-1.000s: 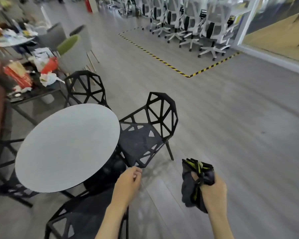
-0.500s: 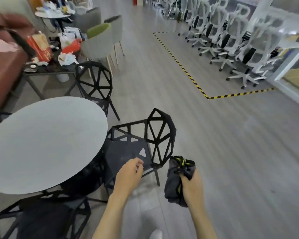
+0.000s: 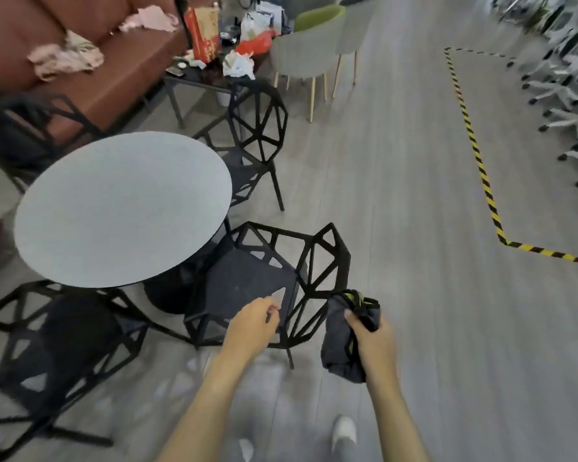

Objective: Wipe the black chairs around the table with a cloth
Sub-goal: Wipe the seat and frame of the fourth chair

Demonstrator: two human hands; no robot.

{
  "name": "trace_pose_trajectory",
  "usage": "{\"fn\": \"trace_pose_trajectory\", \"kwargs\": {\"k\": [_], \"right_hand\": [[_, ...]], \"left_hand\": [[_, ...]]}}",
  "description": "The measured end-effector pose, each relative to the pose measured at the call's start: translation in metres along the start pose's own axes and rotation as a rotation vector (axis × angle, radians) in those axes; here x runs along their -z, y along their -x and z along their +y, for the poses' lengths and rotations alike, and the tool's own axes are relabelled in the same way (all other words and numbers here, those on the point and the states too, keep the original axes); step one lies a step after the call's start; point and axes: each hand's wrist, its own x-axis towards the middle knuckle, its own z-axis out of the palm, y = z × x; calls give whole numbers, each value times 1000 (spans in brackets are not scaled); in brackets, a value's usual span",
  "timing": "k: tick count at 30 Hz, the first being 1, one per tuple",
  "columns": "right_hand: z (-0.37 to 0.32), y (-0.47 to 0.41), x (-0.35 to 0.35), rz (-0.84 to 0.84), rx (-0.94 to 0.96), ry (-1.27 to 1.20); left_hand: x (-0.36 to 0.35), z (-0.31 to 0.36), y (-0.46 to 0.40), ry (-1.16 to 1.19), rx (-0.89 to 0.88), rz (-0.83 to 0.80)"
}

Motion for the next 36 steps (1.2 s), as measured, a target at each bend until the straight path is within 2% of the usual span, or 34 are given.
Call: {"fn": "trace_pose_trajectory", "kwargs": {"k": [6,10,14,18,22,25,27,29,31,34,36], "right_hand": [[-10,-68,16,-292,-13,164],[-14,-99,-10,-510,95,414],[-3,-127,-60,-760,387,883],[19,-131,-112,-917,822,1357],[45,-134,-141,-1074,1209,1640],[66,-132,-146,-1304,1312,1799],[78,-136,-139,-1462,1338,1852],[78,-148,-134,-1623,1359,1813],[61,-164,-130,-1754,1304,1746],[19,-197,-120,-1858,1274,1598],[-11,-227,-110,-1920,1397,1624]], "left_hand": [[-32,25,18,127,282,156],[-52,18,36,247,482,265],[-75,2,48,419,636,365],[-110,-25,52,556,759,396],[-137,-36,51,623,854,410],[-153,-33,50,651,935,418],[-164,-28,46,655,989,430],[-174,-19,40,689,1053,466],[-181,-5,29,727,1122,507],[-189,20,4,774,1203,575],[-194,38,-16,816,1267,648]]}}
